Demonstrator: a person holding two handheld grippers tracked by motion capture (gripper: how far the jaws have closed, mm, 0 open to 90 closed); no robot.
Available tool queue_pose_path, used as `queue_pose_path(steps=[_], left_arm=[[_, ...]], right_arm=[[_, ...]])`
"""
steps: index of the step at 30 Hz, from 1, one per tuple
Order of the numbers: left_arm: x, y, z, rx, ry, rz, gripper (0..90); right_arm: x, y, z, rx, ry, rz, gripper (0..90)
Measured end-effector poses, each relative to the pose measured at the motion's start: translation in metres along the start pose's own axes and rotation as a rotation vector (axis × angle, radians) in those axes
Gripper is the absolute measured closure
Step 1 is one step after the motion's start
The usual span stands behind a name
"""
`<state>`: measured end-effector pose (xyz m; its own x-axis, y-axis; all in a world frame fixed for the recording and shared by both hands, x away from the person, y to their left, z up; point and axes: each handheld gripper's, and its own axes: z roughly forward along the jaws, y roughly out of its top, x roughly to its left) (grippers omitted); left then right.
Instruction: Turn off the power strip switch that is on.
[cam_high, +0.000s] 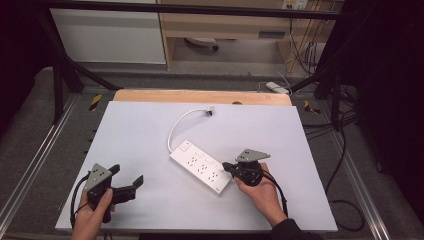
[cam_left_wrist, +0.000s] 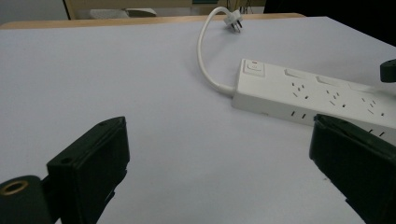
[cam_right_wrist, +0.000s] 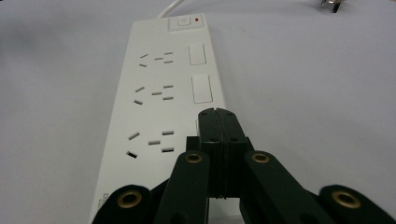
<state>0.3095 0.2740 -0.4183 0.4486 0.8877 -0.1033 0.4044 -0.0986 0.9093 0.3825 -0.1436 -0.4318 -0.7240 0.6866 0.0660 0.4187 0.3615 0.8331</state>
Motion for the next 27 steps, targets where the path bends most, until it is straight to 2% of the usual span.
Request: queue_pose_path(steps=[9,27], left_arm=[[0.0,0.0,0.0,0.0,-0.001,0.001,5.2],[-0.002,0.0,0.0,0.004,-0.008,0.013,5.2]], right_arm=[[0.0,-0.001,0.01,0.016,0.002,-0.005,90.0],[0.001,-0.003,0.013,0.022,-0.003,-0.031,90.0]])
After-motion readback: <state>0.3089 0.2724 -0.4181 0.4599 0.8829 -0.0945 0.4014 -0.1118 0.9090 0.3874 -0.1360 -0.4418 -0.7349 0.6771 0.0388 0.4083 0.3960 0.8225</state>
